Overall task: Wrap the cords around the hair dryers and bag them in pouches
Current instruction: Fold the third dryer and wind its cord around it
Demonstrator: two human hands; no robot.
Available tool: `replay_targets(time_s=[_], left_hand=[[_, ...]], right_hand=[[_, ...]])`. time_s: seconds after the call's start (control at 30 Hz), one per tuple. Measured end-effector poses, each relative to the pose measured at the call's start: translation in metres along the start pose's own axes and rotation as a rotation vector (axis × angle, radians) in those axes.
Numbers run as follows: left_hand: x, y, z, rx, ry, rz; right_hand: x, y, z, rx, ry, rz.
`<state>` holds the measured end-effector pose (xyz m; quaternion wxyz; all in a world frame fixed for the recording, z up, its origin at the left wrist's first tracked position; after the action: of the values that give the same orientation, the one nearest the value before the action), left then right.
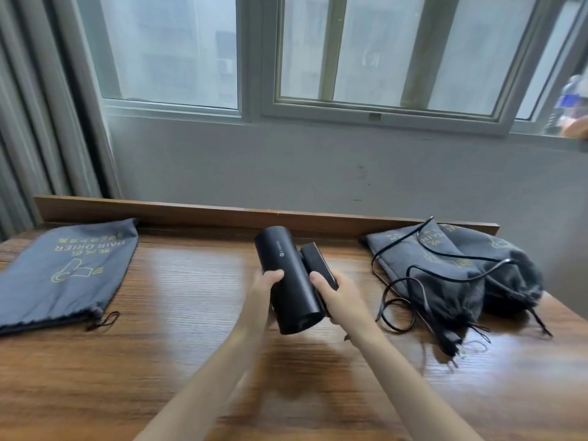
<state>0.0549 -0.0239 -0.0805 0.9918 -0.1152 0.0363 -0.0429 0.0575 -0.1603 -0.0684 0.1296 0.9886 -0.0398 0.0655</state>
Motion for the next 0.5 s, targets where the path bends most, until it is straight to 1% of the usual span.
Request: replay_targets(time_s=[0.03, 0.07, 0.13, 0.17, 0.2, 0.23, 0.33, 0.43, 0.5], left_hand=[[0.000, 0.003, 0.005, 0.160, -0.101, -0.051], [0.000, 0.008, 0.011, 0.400, -0.255, -0.057], [0.002, 0.015, 0.022, 0.973, -0.601, 0.032], [0.002, 0.014, 0.025, 1.174, -0.766, 0.075], [0.004, 0.013, 0.028, 1.285, -0.880, 0.110], [0.005, 0.012, 0.030, 1.320, -0.950, 0.140], [0.008, 0.012, 0.040, 1.328, -0.996, 0.171], [0.014, 0.020, 0.038, 1.250, -0.948, 0.128], [0.015, 0.022, 0.032, 1.178, -0.912, 0.096]], right_hand=[[0.000, 0.004, 0.000, 0.037, -0.053, 0.015], [0.000, 0.010, -0.002, 0.070, -0.102, 0.027], [-0.002, 0.016, -0.008, 0.134, -0.197, -0.013], [-0.004, 0.015, -0.009, 0.162, -0.238, -0.062], [-0.006, 0.014, -0.010, 0.177, -0.268, -0.113], [-0.006, 0.012, -0.010, 0.179, -0.281, -0.156], [-0.006, 0.012, -0.010, 0.156, -0.278, -0.219], [-0.009, 0.022, -0.014, 0.185, -0.295, -0.301], [-0.011, 0.031, -0.019, 0.201, -0.263, -0.414]])
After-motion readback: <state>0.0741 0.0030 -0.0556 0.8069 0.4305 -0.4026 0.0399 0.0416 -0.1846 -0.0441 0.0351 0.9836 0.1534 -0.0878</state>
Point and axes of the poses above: each hand's wrist, its own x-axis towards the middle knuckle, its own y-axis out of the back of the hand, z = x × y, the point moved 5 cm from there along x, towards the middle knuckle, and after that the axes turned 8 degrees about x, right-handed, at the moved point
